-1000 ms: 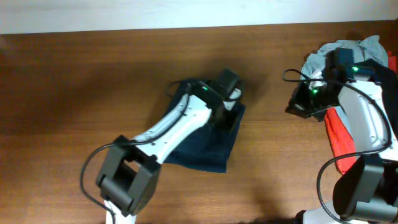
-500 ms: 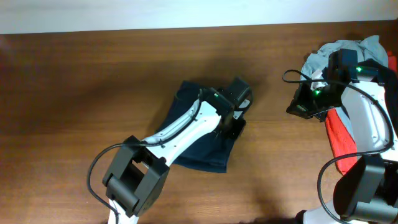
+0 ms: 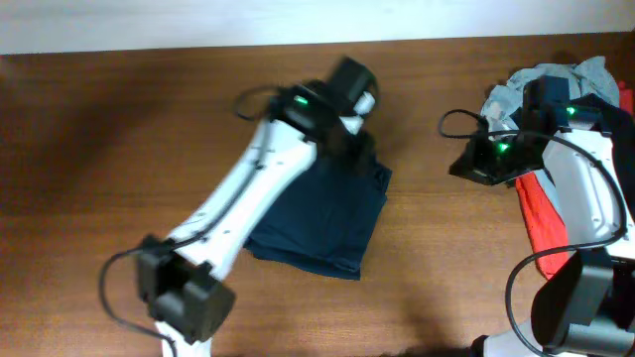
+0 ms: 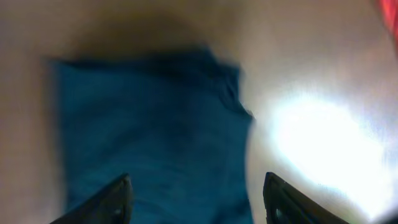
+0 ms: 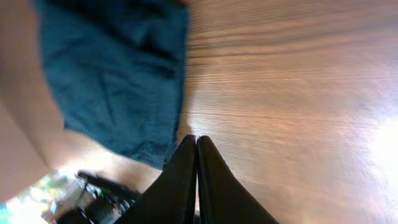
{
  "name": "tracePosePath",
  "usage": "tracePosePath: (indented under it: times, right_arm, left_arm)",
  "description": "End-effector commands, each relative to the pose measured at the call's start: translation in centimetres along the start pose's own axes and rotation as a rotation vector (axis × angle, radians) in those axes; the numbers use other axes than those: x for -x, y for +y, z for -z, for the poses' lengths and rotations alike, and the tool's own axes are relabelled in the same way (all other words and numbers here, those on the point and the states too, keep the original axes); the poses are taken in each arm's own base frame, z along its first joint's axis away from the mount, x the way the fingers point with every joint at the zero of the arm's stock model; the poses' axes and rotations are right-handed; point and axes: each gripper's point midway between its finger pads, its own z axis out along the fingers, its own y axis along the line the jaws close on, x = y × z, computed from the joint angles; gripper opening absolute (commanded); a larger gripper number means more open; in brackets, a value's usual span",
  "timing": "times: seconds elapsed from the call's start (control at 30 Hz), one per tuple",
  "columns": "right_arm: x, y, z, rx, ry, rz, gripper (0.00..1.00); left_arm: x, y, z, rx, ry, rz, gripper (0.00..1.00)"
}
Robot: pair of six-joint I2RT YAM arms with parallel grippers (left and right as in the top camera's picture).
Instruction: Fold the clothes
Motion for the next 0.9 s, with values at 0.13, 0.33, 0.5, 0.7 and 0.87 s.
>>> tracePosePath:
  times: [0.13,0.33,0.5,0.7,0.87]
  right_arm:
    - [-3.4,9.4,-1.9,0.211,0.083,0.309,0.05]
    - [-6.7,13.5,-5.3,0.16,0.182,0.183,0.04]
    - [-9.4,15.3,-8.8,0.093,0.203,0.22,0.04]
    - [-12.2,15.6,-12.9,0.081,0.226,0.26,0.04]
    - [-13.3,13.7,-15.7,0.086,0.215,0.187,0.04]
  left_arm:
    - [2.7,6.2,0.4,-0.17,-0.055,-0.059,0.27]
    - [1.0,6.6,-6.2,-0.382,0.057,-0.13,0.15]
    - [-1.2,7.7,-12.3,-0.409,0.153,-0.159,0.12]
    - [-2.3,9.4,-16.5,-0.407,0.188,-0.116,0.05]
    - [-2.4,12.1,-18.0,-0.297,0.205,-0.026,0.04]
